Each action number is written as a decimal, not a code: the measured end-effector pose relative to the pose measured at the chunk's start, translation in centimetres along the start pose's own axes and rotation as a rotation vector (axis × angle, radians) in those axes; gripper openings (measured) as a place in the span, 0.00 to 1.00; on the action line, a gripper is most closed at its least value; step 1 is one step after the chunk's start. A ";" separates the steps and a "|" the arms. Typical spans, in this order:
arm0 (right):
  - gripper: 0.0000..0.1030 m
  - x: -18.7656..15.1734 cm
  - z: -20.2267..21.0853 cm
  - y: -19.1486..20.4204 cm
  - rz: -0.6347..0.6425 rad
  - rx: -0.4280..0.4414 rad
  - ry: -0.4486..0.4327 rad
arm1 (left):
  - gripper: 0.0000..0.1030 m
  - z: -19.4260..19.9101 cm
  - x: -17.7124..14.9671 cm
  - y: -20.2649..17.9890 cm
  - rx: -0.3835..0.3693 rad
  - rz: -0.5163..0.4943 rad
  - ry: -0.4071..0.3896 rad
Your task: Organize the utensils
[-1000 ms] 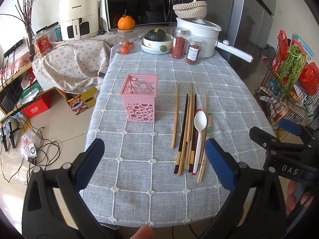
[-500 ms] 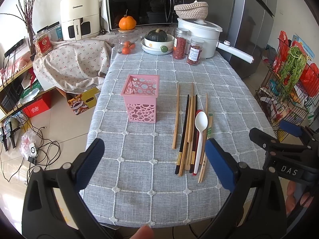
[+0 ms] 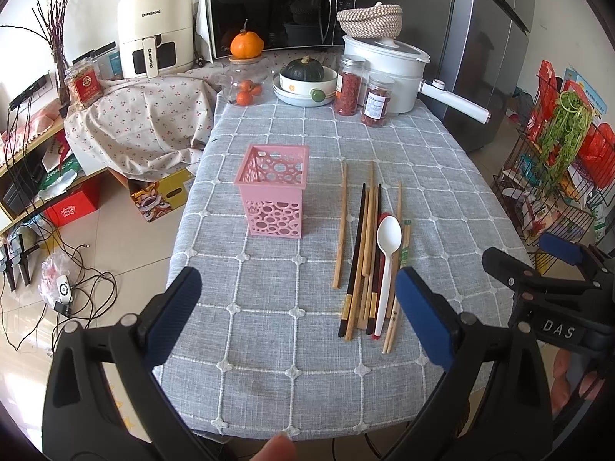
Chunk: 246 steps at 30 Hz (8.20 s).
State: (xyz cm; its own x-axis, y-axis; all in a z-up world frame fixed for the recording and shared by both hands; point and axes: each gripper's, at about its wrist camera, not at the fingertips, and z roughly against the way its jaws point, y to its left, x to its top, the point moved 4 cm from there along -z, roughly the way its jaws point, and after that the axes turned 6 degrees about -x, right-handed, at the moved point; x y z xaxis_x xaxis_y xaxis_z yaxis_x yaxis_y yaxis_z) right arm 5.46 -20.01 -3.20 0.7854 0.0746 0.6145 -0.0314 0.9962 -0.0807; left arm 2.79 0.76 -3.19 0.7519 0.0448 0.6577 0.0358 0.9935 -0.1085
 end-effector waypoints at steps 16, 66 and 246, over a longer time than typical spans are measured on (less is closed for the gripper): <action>0.97 -0.1 -0.7 -0.1 -0.017 -0.003 0.004 | 0.98 0.1 0.3 0.3 0.037 -0.015 -0.038; 0.68 4.1 -14.6 -7.0 -0.237 0.146 0.301 | 0.07 -25.4 7.9 -5.6 0.009 -0.101 0.519; 0.65 1.8 -10.0 -5.7 -0.198 0.066 0.269 | 0.60 -15.3 1.4 -8.8 -0.328 -0.028 0.342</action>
State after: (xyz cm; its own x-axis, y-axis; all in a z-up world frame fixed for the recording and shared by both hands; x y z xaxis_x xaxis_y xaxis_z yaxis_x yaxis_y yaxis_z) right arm 13.24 -26.04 -9.47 0.9148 -0.1267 0.3835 0.1055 0.9915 0.0758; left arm 13.59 -9.51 -12.76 0.9192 -0.0730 0.3869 0.2236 0.9056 -0.3605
